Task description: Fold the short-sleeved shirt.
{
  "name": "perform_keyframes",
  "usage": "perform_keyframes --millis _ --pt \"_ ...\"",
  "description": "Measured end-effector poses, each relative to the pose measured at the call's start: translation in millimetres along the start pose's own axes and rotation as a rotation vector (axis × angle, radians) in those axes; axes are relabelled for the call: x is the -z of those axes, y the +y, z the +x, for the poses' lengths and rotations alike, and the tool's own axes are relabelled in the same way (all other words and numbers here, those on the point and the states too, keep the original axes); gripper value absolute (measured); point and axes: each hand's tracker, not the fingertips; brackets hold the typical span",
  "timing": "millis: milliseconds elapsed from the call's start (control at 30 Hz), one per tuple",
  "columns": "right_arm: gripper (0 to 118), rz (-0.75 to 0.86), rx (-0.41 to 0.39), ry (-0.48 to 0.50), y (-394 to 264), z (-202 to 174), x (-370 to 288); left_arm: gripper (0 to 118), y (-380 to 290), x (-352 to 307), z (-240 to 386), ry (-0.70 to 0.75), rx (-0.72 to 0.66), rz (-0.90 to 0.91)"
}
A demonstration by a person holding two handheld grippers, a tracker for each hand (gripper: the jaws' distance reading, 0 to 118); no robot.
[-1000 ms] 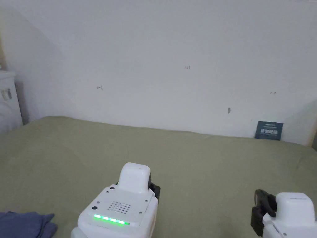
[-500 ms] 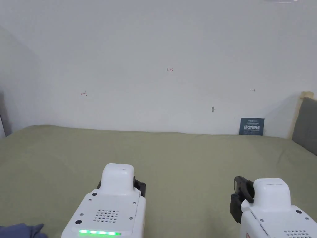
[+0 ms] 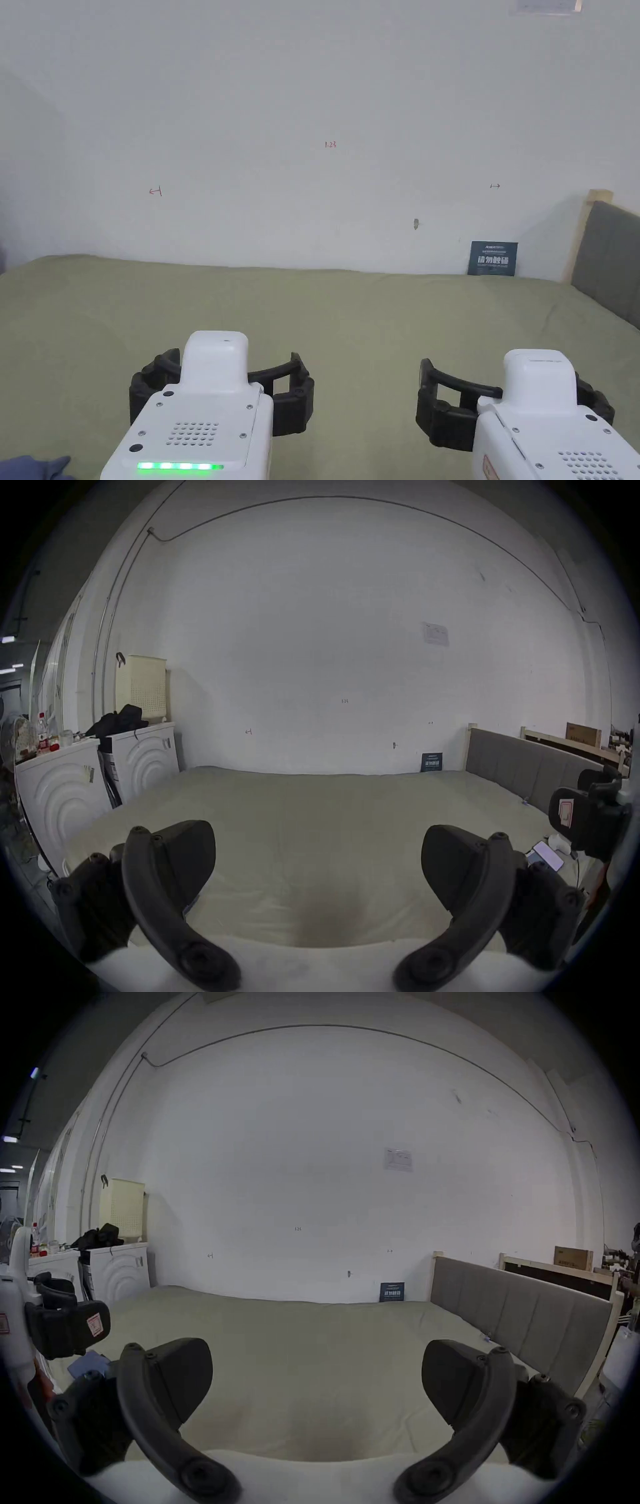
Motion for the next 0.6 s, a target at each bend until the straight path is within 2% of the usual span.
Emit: perform_keyframes --millis 167,333,600 --pt "118 -0.006 -0.016 0.0 0.2 -2.7 -1.5 118 2.7 -7.6 1.7 0.008 0.006 0.023" --pt "118 0.002 0.008 0.002 -1.7 -0.6 -1.9 118 2.8 -10.7 1.9 0.008 0.016 0.027" --pt "118 -0.018 -0.02 -0.019 -3.1 -0.9 -2.0 118 -1.1 -12.9 0.3 -0.001 0.017 0.008"
